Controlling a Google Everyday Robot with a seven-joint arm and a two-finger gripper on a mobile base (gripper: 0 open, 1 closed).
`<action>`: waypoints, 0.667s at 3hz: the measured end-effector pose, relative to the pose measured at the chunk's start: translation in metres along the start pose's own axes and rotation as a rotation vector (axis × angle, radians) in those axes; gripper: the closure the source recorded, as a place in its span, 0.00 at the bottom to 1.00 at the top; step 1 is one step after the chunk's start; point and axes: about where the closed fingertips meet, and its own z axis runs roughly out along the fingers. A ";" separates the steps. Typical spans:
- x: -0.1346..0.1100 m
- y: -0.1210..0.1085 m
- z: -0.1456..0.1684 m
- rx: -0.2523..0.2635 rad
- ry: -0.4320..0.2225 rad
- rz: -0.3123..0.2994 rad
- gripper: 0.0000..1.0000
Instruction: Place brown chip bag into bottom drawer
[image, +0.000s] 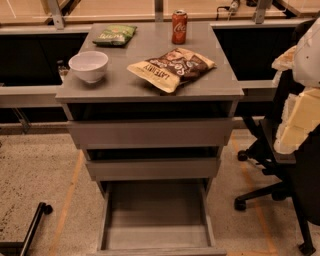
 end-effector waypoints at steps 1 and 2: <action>0.000 0.000 0.000 0.000 0.000 0.000 0.00; -0.030 -0.001 0.025 -0.041 -0.085 -0.030 0.00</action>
Offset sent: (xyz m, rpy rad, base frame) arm 0.0432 0.0945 -0.0531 0.2430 0.0568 0.1777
